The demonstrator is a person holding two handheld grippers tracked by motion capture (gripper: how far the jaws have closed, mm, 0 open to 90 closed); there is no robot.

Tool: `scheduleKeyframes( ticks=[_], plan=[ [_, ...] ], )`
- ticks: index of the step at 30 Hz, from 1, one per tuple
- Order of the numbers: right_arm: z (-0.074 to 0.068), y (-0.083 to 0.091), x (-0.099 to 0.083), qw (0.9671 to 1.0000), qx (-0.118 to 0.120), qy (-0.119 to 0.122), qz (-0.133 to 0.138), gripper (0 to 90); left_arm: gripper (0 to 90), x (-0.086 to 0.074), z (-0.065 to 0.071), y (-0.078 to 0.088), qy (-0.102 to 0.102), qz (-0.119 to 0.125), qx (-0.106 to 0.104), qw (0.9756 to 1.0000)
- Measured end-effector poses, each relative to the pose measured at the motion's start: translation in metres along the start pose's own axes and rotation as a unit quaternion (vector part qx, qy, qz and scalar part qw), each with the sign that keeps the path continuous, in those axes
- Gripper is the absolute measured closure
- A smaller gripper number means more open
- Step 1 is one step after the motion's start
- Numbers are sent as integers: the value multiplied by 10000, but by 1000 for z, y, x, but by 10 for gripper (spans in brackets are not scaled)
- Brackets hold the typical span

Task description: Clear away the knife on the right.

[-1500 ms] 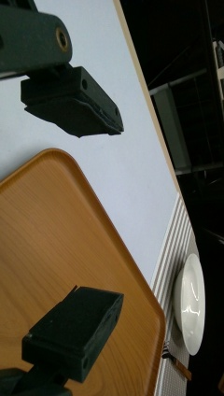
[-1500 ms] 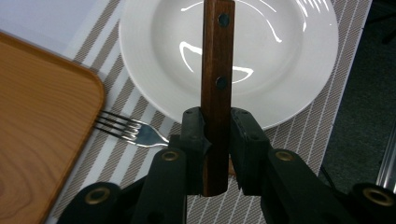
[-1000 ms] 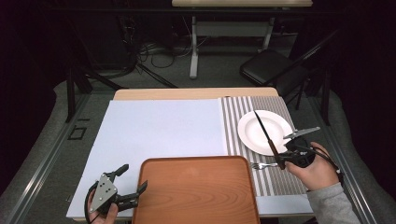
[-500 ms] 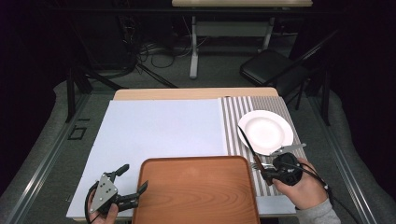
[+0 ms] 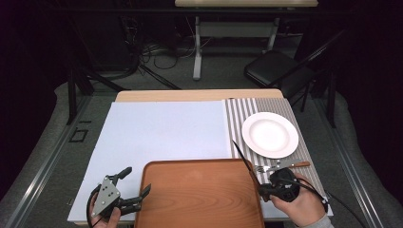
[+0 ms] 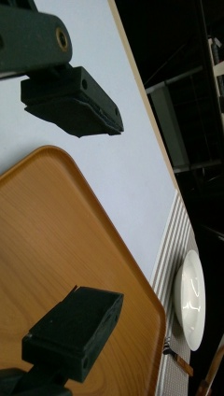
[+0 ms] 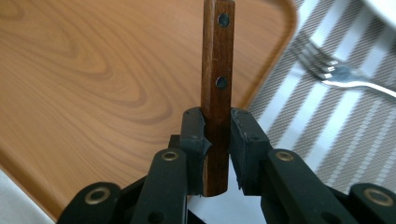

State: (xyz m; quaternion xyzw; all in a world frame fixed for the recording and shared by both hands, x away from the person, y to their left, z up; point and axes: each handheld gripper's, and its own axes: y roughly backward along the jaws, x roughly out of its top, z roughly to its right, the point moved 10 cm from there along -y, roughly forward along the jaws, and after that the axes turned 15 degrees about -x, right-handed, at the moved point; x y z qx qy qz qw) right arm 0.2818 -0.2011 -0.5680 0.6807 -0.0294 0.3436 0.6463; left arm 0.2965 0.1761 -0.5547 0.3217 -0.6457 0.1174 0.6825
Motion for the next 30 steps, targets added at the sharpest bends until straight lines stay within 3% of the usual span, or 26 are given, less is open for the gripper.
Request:
scheduleKeyframes(
  ticks=[7, 8, 11, 15, 17, 18, 19, 20, 21, 22, 23, 24, 25, 29, 30],
  plan=[
    [-23, -11, -10, 9995, 174, 157, -223, 763, 156, 0, 1, 0, -20, -6, -14, 10000],
    [-24, -10, -12, 9990, 175, 237, -349, 763, 156, 1, 1, 0, -20, 2, -8, 10000],
    [-33, -13, -12, 9991, 275, 134, -299, 763, 156, 1, 1, 1, -26, 6, -6, 10000],
    [-38, -20, -16, 9986, 306, 179, -390, 763, 156, 1, 2, 0, -49, -10, -24, 10000],
    [-39, -22, -20, 9976, 310, 179, -590, 763, 156, 1, 2, -1, -47, -15, -30, 10000],
    [-41, -25, -19, 9984, 332, 76, -452, 762, 156, 1, 2, -1, -46, -14, -31, 10000],
    [-41, -23, -23, 9970, 307, 99, -697, 763, 156, 1, 2, 0, -48, -10, -24, 10000],
    [-42, -29, -20, 9984, 361, 75, -438, 762, 156, 1, 2, 0, -46, -9, -25, 10000],
    [-40, -27, -24, 9971, 352, 183, -651, 762, 156, 1, 2, 0, -55, -10, -33, 10000],
    [-29, -13, -37, 9830, 199, 740, -1670, 762, 156, 1, 2, 0, -58, -11, -32, 10000],
    [-33, -18, -35, 9880, 266, 548, -1419, 762, 156, 1, 2, 0, -64, -6, -34, 10000],
    [-40, -28, -29, 9951, 346, 216, -898, 762, 156, 1, 2, 0, -70, -7, -35, 10000],
    [-45, -34, -26, 9973, 409, -7, -617, 762, 156, 2, 2, 0, -72, -5, -39, 10000],
    [-41, -29, -34, 9931, 347, 213, -1102, 760, 156, 1, 2, 0, -61, -7, -29, 10000],
    [-43, -32, -31, 9950, 392, 98, -915, 760, 156, 1, 2, 0, -59, -5, -29, 10000]
  ],
)
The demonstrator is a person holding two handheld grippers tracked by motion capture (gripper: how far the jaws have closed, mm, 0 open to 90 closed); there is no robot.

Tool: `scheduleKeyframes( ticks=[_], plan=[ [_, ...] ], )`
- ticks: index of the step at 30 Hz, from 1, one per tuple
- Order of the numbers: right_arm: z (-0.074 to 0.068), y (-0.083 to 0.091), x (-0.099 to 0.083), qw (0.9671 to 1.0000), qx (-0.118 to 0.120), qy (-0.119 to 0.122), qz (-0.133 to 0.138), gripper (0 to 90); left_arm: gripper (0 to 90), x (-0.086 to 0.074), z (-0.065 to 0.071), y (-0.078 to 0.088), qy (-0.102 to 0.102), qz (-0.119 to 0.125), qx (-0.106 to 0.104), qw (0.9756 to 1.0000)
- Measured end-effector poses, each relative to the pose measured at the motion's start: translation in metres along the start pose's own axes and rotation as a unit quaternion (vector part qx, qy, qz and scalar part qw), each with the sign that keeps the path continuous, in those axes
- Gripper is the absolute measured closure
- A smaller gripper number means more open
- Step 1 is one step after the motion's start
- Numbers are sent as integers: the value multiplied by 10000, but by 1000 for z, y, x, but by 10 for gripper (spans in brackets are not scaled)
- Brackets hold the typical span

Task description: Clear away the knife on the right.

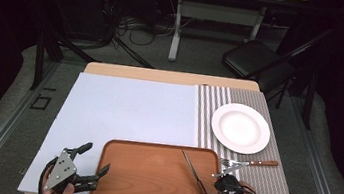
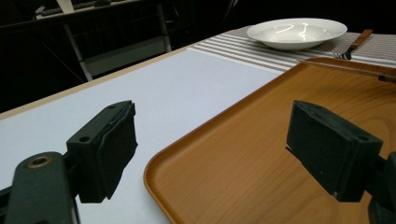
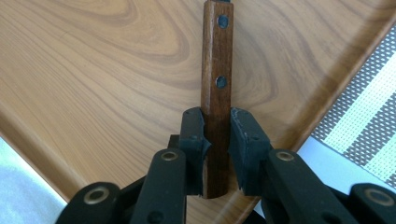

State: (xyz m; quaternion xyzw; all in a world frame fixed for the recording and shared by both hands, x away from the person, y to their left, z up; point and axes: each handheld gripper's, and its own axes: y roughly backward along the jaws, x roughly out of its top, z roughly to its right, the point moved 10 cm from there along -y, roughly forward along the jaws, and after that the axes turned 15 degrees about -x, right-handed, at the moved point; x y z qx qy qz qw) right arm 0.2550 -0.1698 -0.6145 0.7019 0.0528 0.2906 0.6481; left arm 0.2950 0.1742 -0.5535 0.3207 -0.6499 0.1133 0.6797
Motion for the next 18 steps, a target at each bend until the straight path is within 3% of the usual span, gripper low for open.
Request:
scheduleKeyframes(
  ticks=[4, 6, 8, 10, 12, 13, 14, 16, 18],
  plan=[
    [3, -2, -5, 9997, 6, 122, -222, 757, 156, 0, 0, 0, 1, -1, -6, 10000],
    [-4, -8, 3, 9993, 174, -239, 244, 756, 156, 0, 0, 0, 2, -2, 3, 10000],
    [0, -3, -3, 9999, 118, -25, -112, 755, 156, 0, 0, 0, 1, -1, 4, 10000],
    [1, -1, -4, 9996, 112, 64, -233, 748, 156, 0, 0, 0, -2, -3, 1, 10000],
    [0, 0, -2, 9997, 185, 78, -121, 722, 156, 0, 0, 0, 0, 0, 4, 10000],
    [-4, -4, 4, 9992, 255, -149, 266, 710, 156, 0, 0, 0, 0, 0, 3, 10000],
    [-3, -3, 5, 9992, 233, -67, 314, 693, 156, 0, 0, 0, 0, -1, 4, 10000],
    [1, 3, 1, 9999, 135, 100, 18, 691, 156, 0, 0, -1, 1, -16, -2, 10000],
    [-3, 1, 9, 9985, 226, -90, 498, 687, 156, -1, 0, -1, 1, -25, -6, 10000]
  ],
)
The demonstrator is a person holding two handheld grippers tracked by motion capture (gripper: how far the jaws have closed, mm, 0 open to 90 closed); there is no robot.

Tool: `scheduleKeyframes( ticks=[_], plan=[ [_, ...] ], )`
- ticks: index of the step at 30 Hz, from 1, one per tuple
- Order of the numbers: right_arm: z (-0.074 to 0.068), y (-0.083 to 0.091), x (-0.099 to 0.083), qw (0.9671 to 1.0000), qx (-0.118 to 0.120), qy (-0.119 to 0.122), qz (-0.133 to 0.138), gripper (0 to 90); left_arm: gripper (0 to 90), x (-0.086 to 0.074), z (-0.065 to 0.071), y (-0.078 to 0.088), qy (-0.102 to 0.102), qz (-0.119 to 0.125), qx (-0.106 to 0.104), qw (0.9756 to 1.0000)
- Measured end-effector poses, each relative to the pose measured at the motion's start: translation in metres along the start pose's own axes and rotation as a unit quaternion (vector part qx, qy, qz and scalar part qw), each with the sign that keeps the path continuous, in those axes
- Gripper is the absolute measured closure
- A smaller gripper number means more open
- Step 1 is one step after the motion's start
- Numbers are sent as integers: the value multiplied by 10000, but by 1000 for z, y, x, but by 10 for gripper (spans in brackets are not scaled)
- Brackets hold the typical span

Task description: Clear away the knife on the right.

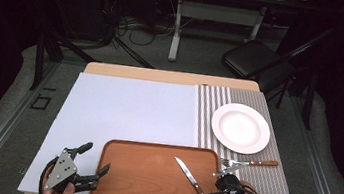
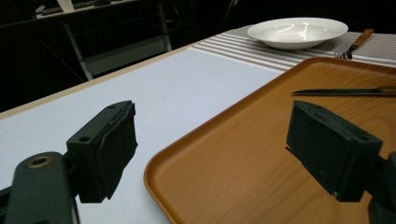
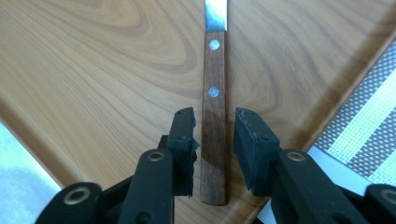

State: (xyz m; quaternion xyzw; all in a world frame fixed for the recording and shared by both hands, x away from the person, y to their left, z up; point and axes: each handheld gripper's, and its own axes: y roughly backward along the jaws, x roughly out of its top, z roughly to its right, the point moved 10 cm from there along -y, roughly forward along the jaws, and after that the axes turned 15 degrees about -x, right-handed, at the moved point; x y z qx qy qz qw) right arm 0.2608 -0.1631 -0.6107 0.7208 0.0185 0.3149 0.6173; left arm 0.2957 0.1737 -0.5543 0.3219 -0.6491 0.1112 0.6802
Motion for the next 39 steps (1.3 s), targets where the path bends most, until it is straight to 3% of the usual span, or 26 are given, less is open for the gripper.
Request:
scheduleKeyframes(
  ticks=[3, 4, 9, 14, 19, 28, 39],
  plan=[
    [4, 10, -3, 9991, -91, 231, -343, 712, 156, 1, 1, 0, -19, 6, 1, 10000],
    [3, 9, 2, 9997, -79, 185, -116, 737, 156, 1, 0, 0, -15, 12, 3, 10000],
    [0, 12, 17, 9987, 66, 384, 331, 900, 156, 1, 0, 0, -9, 7, 0, 10000],
    [-8, 7, 28, 9965, 90, 680, 469, 900, 156, 1, 1, 0, -23, 8, 8, 10000],
    [-14, -4, 35, 9959, 216, 753, 450, 900, 156, 1, 0, 0, -19, 6, -9, 10000],
    [-20, -17, 39, 9953, 284, 797, 475, 900, 156, 1, 1, -1, -31, -9, -25, 10000],
    [-16, -26, 37, 9961, 225, 777, 351, 900, 156, 0, 1, -2, -38, -16, -17, 10000]
  ],
)
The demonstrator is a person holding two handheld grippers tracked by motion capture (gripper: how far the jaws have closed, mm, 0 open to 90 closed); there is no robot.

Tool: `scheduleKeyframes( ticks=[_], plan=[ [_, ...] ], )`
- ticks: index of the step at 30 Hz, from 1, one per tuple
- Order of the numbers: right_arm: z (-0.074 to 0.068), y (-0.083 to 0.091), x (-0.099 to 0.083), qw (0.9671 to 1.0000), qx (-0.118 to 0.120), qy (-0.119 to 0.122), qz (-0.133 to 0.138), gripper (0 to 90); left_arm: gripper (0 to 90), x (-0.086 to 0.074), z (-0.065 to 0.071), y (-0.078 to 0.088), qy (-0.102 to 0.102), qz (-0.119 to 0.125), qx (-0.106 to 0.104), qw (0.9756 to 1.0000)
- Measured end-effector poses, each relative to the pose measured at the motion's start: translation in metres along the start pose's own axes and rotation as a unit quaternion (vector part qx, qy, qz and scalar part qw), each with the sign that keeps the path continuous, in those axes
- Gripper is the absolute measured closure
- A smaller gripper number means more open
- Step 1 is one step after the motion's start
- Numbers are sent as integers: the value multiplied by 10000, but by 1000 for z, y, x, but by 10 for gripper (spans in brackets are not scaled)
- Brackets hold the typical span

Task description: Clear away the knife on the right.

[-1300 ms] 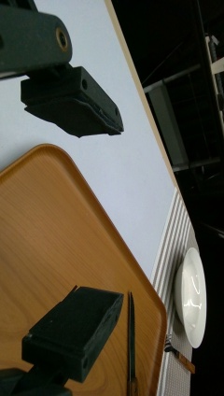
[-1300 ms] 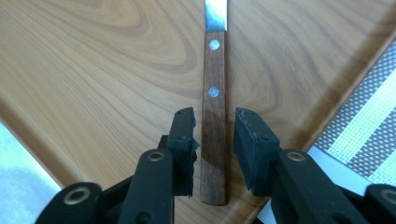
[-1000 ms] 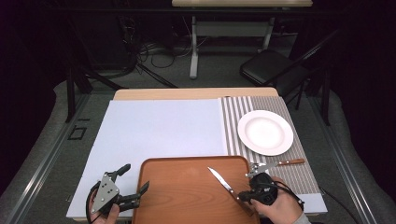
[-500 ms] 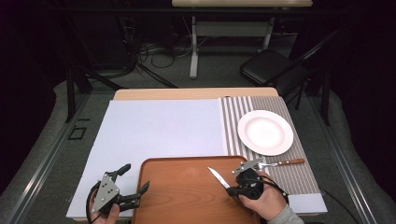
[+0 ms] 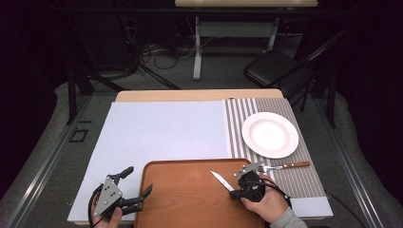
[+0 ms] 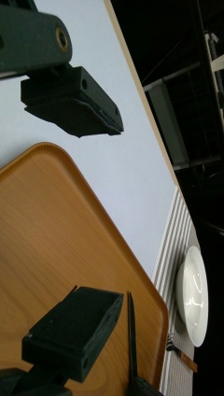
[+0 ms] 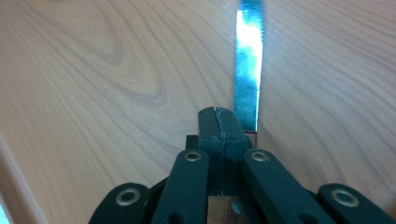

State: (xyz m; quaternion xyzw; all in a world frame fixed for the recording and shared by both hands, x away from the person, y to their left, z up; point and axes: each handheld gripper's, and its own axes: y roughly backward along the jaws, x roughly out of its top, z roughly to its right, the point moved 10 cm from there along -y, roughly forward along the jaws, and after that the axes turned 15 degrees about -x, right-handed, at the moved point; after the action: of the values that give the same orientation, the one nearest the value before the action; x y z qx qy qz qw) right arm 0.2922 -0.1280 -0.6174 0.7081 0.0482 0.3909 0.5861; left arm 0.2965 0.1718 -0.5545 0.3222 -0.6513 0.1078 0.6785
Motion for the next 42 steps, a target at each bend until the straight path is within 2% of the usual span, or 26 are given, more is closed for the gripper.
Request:
scheduleKeyframes(
  ticks=[4, 6, 10, 15, 16, 17, 20, 21, 24, 25, 26, 30, 31, 32, 35, 36, 39, 40, 41, 42],
  plan=[
    [4, 0, -1, 10000, -45, -12, -9, 900, 156, 0, 0, 0, -1, 5, 0, 10000],
    [5, -1, 0, 9999, -39, -140, 43, 900, 156, 0, 0, 0, 12, 3, 0, 10000],
    [10, 0, -2, 9997, -95, -233, -32, 900, 156, 0, 0, 0, 3, 0, 4, 10000],
    [18, 2, -3, 9991, -157, -381, 42, 900, 156, -1, -1, -1, 13, -8, -6, 10000],
    [21, 3, -5, 9992, -193, -344, -61, 900, 156, -1, -1, -1, 17, -9, -8, 10000],
    [22, 2, -4, 9989, -215, -420, 35, 900, 156, -1, -1, -1, 18, -17, -15, 10000],
    [26, 4, -6, 9984, -283, -481, 1, 900, 156, -1, -1, 0, 15, -30, -8, 10000],
    [26, 3, -6, 9980, -257, -562, 92, 900, 156, -1, -1, 0, 23, -30, -2, 10000],
    [29, 7, -10, 9982, -267, -524, -91, 900, 156, -2, -2, -1, 49, -18, 15, 10000],
    [28, 5, -6, 9976, -248, -643, 113, 900, 156, -2, -2, -1, 42, -25, 13, 10000],
    [29, 7, -9, 9979, -258, -593, 3, 900, 156, -2, -2, -1, 44, -23, 15, 10000],
    [31, 9, -13, 9977, -278, -599, -118, 900, 156, -2, -3, -1, 48, -26, 24, 10000],
    [31, 9, -11, 9973, -277, -679, -14, 900, 156, -2, -3, -1, 55, -30, 24, 10000],
    [33, 9, -12, 9974, -308, -658, -6, 900, 156, -2, -3, -1, 59, -34, 19, 10000],
    [35, 13, -16, 9971, -354, -661, -144, 900, 156, -2, -2, -1, 50, -21, 29, 10000],
    [35, 12, -15, 9969, -339, -705, -34, 900, 156, -2, -2, -1, 41, -30, 29, 10000],
    [37, 14, -20, 9967, -368, -693, -190, 900, 156, -2, -2, -1, 47, -26, 29, 10000],
    [37, 11, -16, 9960, -343, -820, 56, 900, 156, -2, -2, -1, 60, -15, 34, 10000],
    [38, 13, -20, 9963, -361, -770, -110, 900, 156, -2, -2, 0, 58, -19, 35, 10000],
    [38, 13, -20, 9962, -359, -784, -101, 900, 156, -2, -3, 0, 55, -19, 35, 10000]
  ],
)
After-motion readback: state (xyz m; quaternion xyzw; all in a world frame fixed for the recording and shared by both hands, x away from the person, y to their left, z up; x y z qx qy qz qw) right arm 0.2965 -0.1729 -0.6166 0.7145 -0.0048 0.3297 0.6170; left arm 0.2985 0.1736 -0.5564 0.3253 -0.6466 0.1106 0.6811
